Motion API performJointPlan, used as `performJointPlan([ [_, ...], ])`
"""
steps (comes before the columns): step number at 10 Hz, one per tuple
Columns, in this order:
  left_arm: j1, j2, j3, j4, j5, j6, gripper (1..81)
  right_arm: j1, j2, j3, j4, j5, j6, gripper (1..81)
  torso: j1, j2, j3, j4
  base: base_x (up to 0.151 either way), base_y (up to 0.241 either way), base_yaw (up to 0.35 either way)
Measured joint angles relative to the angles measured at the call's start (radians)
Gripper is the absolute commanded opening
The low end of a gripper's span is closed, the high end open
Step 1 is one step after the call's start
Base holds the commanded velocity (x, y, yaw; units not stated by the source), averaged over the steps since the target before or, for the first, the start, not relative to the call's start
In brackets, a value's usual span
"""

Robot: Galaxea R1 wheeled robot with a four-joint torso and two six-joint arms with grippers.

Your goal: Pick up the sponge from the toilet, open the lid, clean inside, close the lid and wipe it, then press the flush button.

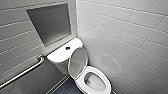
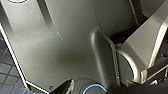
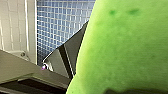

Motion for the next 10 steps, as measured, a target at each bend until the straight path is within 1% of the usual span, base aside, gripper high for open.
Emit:
performJointPlan([
  [1,-0.009,-0.033,0.073,-0.138,0.0,0.12,81.1,0.013,-0.027,0.011,0.0,-0.003,0.002,1.0,0.0,0.0,0.0,0.0,0.0,0.0,0.0],
  [2,-0.022,-0.059,0.136,-0.247,0.001,0.202,81.1,0.022,-0.042,0.021,0.0,-0.003,0.003,1.0,0.0,0.0,0.0,0.0,0.0,0.0,0.0],
  [3,-0.036,-0.107,0.231,-0.405,0.0,0.344,81.1,0.045,-0.08,0.073,0.0,-0.006,0.006,1.0,0.0,0.0,0.0,0.0,0.0,0.0,0.0],
  [4,-0.047,-0.15,0.292,-0.507,-0.011,0.405,81.1,0.066,-0.118,0.133,0.0,-0.007,0.006,1.0,0.0,0.0,-0.001,0.0,0.0,0.0,0.0],
  [5,-0.056,-0.193,0.337,-0.564,-0.023,0.452,81.1,0.089,-0.153,0.182,0.0,-0.007,0.006,1.0,0.0,0.0,-0.009,0.0,0.0,0.0,0.0],
  [6,-0.059,-0.222,0.359,-0.597,-0.022,0.478,81.1,0.118,-0.194,0.239,0.0,-0.013,0.007,1.0,0.0,0.0,-0.019,0.0,0.0,0.0,0.0],
  [7,-0.059,-0.229,0.366,-0.623,-0.02,0.502,81.1,0.154,-0.229,0.287,0.0,-0.029,0.006,1.0,0.0,0.0,-0.024,0.0,0.0,0.0,0.0],
  [8,-0.061,-0.221,0.368,-0.639,-0.019,0.517,81.1,0.168,-0.236,0.3,0.001,-0.035,0.007,1.0,0.0,0.0,-0.024,0.0,0.0,0.0,0.0],
  [9,-0.065,-0.214,0.369,-0.643,-0.024,0.524,81.1,0.242,-0.266,0.344,0.001,-0.073,0.007,1.0,0.0,0.0,-0.024,0.0,0.0,0.0,0.0],
  [10,-0.067,-0.214,0.37,-0.643,-0.023,0.524,81.1,0.284,-0.281,0.367,0.001,-0.107,0.009,1.0,0.0,0.0,-0.024,0.0,0.0,0.0,0.0],
])
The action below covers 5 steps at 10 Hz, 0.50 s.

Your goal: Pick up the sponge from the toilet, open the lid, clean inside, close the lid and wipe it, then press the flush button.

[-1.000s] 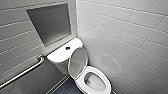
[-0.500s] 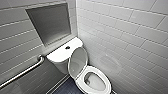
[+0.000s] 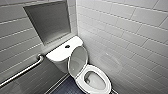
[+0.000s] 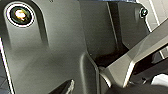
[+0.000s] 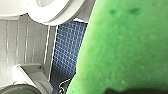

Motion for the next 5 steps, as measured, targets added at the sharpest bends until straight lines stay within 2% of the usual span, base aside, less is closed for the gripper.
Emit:
performJointPlan([
  [5,-0.002,0.037,-0.069,-0.002,0.008,0.001,81.1,0.298,-0.013,0.086,0.008,-0.235,0.001,1.0,0.0,0.0,0.0,0.0,0.0,0.0,0.0],
])
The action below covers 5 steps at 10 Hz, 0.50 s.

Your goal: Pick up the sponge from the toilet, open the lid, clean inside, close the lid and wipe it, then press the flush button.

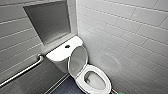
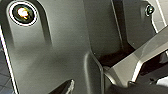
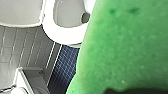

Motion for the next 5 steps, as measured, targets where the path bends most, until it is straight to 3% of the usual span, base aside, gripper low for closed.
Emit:
performJointPlan([
  [5,0.006,0.006,-0.004,0.0,0.004,0.001,81.1,0.204,0.051,0.034,0.033,-0.203,0.003,1.0,0.087,-0.141,0.0,0.0,0.0,0.0,0.0],
])
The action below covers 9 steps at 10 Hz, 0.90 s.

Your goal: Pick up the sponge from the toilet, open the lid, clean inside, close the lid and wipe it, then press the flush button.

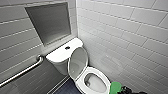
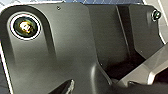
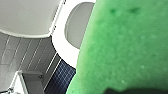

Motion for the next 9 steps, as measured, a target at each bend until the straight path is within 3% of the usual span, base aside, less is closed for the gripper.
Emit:
performJointPlan([
  [4,0.004,0.01,-0.002,0.0,0.003,0.0,81.1,0.104,0.053,-0.011,0.016,-0.086,0.02,1.0,0.079,-0.13,0.0,0.0,0.0,0.0,0.0],
  [9,0.024,0.015,-0.002,0.0,0.003,0.001,81.1,0.204,0.189,-0.149,0.026,-0.107,0.065,1.0,0.087,-0.143,0.0,0.0,0.0,0.0,0.0],
])
